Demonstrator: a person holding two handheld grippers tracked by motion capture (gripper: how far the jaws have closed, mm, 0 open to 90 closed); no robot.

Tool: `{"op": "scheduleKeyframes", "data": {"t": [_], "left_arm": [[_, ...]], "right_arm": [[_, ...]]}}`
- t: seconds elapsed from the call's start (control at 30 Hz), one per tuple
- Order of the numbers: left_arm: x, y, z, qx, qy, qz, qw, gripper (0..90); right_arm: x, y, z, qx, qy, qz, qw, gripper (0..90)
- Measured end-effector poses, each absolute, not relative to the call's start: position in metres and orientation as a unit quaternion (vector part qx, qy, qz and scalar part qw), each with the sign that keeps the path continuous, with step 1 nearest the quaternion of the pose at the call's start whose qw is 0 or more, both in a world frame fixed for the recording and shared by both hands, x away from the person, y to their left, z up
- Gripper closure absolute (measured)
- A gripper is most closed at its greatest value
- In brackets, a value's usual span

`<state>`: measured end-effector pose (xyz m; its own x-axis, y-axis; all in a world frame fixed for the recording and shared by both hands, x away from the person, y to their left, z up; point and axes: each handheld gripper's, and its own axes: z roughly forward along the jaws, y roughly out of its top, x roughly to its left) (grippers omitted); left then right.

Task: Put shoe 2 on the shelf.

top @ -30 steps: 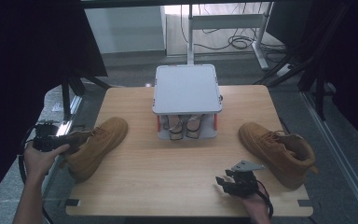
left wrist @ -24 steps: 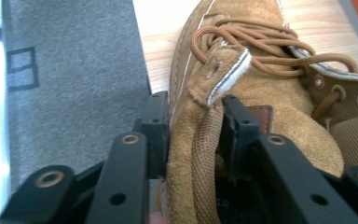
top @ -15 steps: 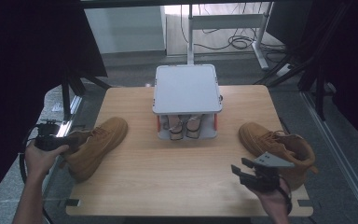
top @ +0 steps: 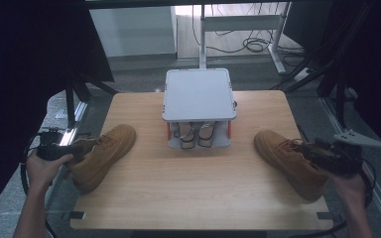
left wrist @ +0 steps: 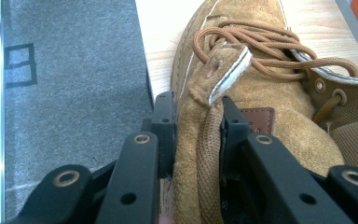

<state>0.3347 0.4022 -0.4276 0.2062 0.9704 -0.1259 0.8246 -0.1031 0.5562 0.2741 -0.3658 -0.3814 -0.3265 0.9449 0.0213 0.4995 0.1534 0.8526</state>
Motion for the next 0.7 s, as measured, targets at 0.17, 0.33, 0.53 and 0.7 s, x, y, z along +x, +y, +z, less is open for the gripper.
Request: {"op": "scheduleKeyframes", "data": {"t": [0.17,0.33,0.53,0.7], "left_arm": [[0.335,0.402,-0.427,0.731,0.614,0.137,0.263,73.3],[0.335,0.402,-0.427,0.731,0.615,0.136,0.263,73.0],[0.335,0.402,-0.427,0.731,0.615,0.136,0.262,72.9],[0.335,0.402,-0.427,0.731,0.615,0.136,0.263,72.7]], "right_arm": [[0.293,-0.401,-0.391,0.541,0.699,0.381,0.27,44.6],[0.302,-0.41,-0.402,0.541,0.718,0.363,0.245,44.7],[0.31,-0.41,-0.41,0.533,0.739,0.346,0.224,46.7],[0.317,-0.409,-0.415,0.533,0.755,0.321,0.209,49.7]]}}
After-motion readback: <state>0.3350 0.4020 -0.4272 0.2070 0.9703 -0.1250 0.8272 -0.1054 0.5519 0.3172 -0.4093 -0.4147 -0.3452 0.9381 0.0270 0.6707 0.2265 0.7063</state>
